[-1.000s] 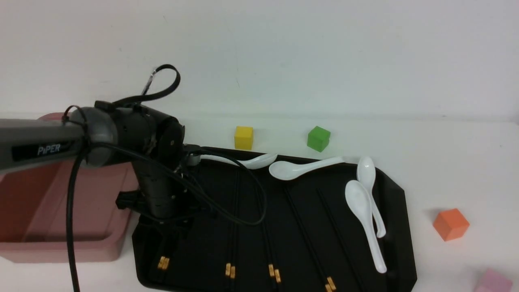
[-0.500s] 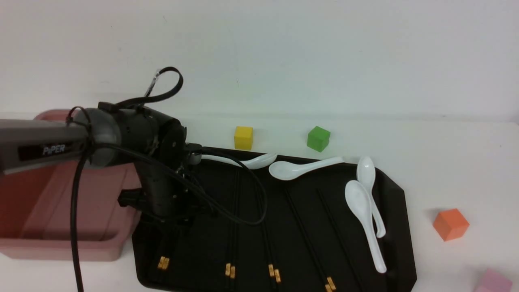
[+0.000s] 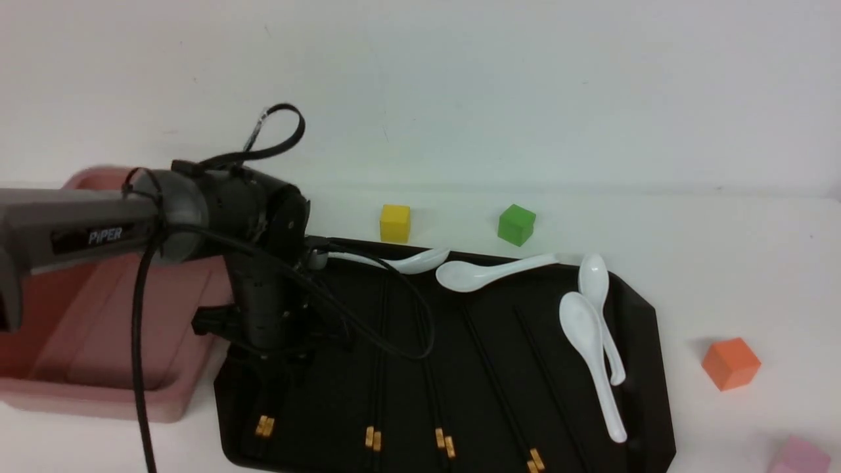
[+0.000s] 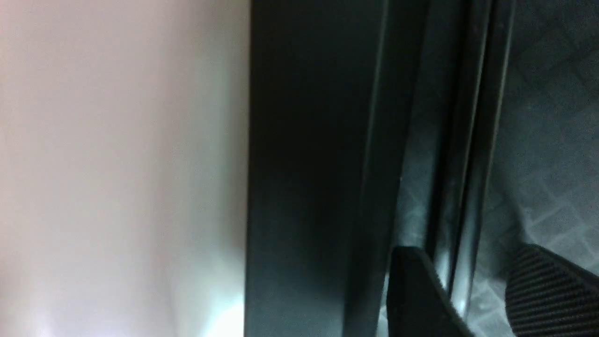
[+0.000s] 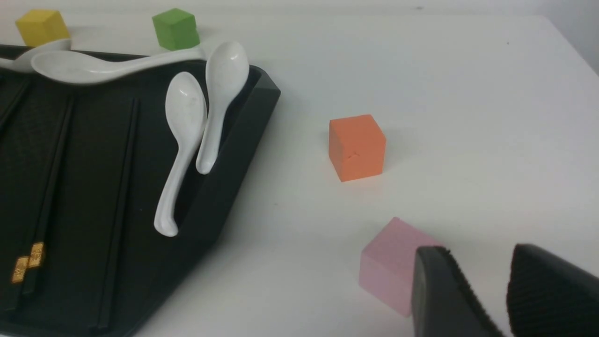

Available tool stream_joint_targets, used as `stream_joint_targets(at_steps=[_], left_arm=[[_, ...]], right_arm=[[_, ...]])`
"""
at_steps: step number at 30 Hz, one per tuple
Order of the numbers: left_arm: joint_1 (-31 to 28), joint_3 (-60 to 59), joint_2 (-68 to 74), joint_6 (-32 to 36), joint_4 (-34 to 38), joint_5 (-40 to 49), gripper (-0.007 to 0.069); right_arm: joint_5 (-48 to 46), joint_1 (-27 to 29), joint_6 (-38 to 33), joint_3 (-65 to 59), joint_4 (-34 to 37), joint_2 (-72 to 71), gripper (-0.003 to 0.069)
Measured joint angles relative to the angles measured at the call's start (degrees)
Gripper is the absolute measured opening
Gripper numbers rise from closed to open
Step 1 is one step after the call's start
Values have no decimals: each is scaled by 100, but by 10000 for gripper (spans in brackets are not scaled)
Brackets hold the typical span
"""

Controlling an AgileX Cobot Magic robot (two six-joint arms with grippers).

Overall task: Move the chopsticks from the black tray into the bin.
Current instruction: Use the left arm to grab a pair of chopsticks

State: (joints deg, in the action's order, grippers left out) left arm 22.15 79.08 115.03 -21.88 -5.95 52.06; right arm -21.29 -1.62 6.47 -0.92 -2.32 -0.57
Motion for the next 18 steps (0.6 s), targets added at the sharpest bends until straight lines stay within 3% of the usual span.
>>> stream_joint_targets(at_steps=[10, 18], left_arm=[[0, 583, -28, 0, 211, 640, 286], [0, 587, 299, -11, 310, 460, 274]], right_arm=[[0, 0, 0, 0, 0, 0, 240], [0, 0, 0, 0, 0, 0, 240]])
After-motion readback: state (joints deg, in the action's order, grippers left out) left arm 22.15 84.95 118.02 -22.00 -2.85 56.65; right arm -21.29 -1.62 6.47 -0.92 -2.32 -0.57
